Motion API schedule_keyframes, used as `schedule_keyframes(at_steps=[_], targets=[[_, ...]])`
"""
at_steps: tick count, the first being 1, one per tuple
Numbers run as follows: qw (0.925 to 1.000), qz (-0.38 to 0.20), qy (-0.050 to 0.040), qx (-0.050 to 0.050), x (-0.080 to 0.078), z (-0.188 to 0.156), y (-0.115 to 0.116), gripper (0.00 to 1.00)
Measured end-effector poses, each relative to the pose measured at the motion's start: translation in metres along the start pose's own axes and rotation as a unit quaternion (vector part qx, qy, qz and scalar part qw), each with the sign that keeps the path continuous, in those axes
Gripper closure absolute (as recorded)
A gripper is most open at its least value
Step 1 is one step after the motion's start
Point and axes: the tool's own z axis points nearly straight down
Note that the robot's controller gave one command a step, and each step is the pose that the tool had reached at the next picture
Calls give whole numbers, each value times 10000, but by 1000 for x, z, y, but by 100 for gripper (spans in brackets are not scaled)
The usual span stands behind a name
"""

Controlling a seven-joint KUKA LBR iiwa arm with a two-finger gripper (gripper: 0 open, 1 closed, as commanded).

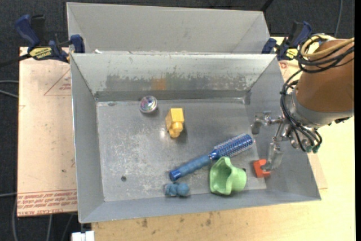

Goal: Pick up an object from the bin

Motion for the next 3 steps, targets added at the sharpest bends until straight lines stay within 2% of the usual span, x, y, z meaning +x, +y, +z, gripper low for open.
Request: schedule_keyframes(at_steps=[1, 2, 3], targets=[[9992, -405, 19, -14, -17, 109, 49, 0], [9992, -392, 6, -4, -18, 106, 47, 100], [9974, -718, -50, 5, -41, -45, 66, 100]])
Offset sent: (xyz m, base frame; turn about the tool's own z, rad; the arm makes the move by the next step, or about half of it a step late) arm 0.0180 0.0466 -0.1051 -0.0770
